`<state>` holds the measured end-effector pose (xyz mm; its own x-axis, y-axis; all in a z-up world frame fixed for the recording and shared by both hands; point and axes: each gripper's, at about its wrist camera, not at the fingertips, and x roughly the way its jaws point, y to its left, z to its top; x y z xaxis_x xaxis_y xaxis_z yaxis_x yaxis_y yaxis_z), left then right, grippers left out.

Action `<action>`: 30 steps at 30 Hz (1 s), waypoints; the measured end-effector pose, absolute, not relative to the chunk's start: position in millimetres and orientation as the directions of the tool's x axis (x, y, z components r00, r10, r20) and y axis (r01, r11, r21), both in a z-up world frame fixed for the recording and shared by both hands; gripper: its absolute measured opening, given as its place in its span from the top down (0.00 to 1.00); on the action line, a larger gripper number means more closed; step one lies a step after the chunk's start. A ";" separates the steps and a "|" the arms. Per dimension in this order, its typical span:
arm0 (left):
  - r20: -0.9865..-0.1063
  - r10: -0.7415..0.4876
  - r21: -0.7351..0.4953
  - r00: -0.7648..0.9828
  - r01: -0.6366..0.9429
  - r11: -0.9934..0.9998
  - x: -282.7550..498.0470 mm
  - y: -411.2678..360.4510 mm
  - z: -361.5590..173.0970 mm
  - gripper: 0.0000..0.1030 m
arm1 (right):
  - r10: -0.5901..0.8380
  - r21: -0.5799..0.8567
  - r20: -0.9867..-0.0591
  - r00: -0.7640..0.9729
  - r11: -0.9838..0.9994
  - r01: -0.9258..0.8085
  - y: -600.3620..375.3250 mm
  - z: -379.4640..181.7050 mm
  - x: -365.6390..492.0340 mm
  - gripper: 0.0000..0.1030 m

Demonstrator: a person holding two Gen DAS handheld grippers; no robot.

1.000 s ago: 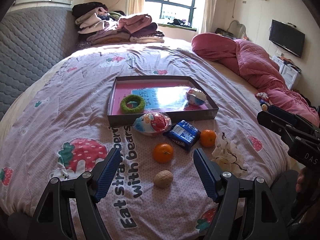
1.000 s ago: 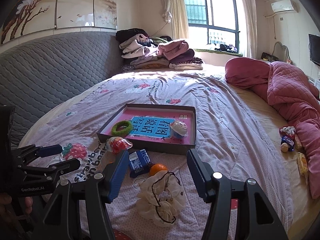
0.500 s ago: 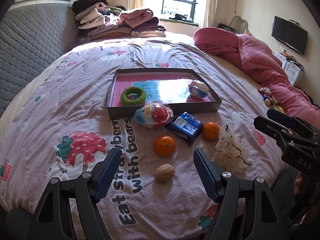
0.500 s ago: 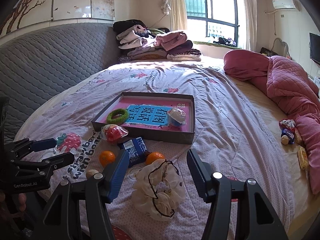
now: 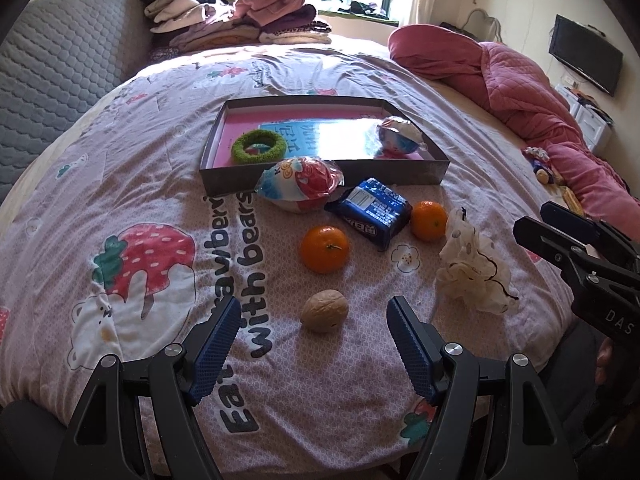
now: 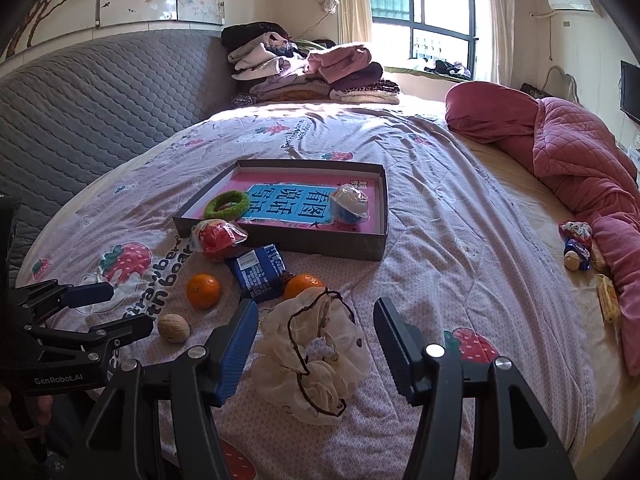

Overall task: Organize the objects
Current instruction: 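Move the left gripper to the walnut while the right gripper reaches the cream mesh bag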

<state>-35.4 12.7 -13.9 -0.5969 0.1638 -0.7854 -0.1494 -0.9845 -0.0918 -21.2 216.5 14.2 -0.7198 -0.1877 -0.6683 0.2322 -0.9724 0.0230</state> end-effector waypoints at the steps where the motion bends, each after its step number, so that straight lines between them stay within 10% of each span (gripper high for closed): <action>1: -0.789 0.163 -0.090 -0.593 -0.152 -0.984 -35.3 13.6 -15.2 0.26 | -0.186 0.021 -0.672 -0.717 -0.972 0.232 216.1 12.7 -21.4 0.42; 30: -0.827 0.189 -0.116 -0.529 -0.167 -0.979 -35.1 18.7 -34.1 0.26 | -0.173 -0.006 -0.720 -0.672 -0.967 0.256 208.5 -12.8 -17.1 0.42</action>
